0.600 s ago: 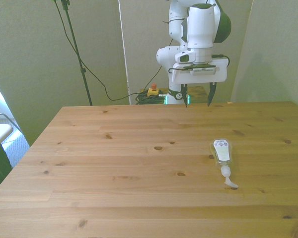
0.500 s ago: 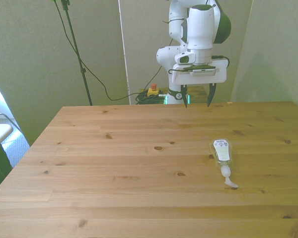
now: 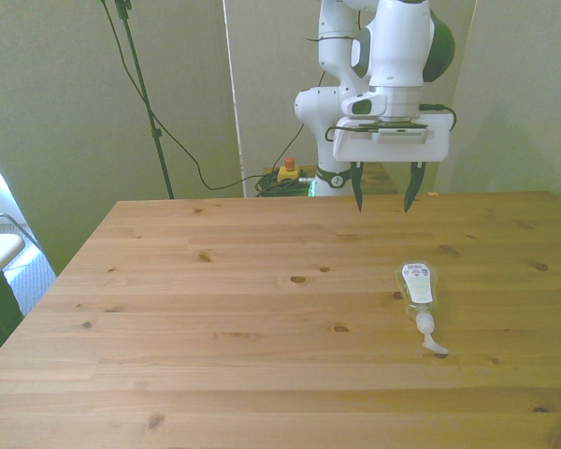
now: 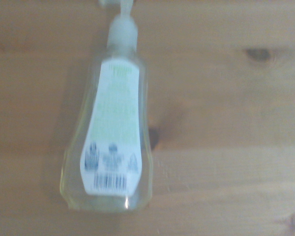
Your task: Stand the sanitizer
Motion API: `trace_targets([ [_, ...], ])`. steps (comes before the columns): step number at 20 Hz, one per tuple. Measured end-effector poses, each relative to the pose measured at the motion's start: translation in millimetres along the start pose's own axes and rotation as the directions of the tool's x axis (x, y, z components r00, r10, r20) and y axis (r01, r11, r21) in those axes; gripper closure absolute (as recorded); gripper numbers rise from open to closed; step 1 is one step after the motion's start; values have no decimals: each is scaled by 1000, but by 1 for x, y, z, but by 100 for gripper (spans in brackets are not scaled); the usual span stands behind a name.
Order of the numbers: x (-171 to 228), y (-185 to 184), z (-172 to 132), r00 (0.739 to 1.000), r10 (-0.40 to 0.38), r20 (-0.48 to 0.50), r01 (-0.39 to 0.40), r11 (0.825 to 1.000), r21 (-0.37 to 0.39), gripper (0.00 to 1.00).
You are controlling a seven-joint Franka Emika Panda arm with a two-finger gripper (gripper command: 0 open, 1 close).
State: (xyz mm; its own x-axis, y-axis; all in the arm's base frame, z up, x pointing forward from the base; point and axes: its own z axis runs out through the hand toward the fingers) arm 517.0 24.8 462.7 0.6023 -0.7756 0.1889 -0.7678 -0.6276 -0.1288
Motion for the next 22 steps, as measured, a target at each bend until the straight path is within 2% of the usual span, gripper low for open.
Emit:
trace_targets([
  [7,46,-96,33,998,30,-47,-30,1000,0,0],
  [11,61,-133,64,998,37,-57,-37,999,-16,0],
  [16,71,-157,106,998,34,-56,-37,998,-58,0],
  [22,74,-162,137,998,36,-50,-41,995,-95,0],
])
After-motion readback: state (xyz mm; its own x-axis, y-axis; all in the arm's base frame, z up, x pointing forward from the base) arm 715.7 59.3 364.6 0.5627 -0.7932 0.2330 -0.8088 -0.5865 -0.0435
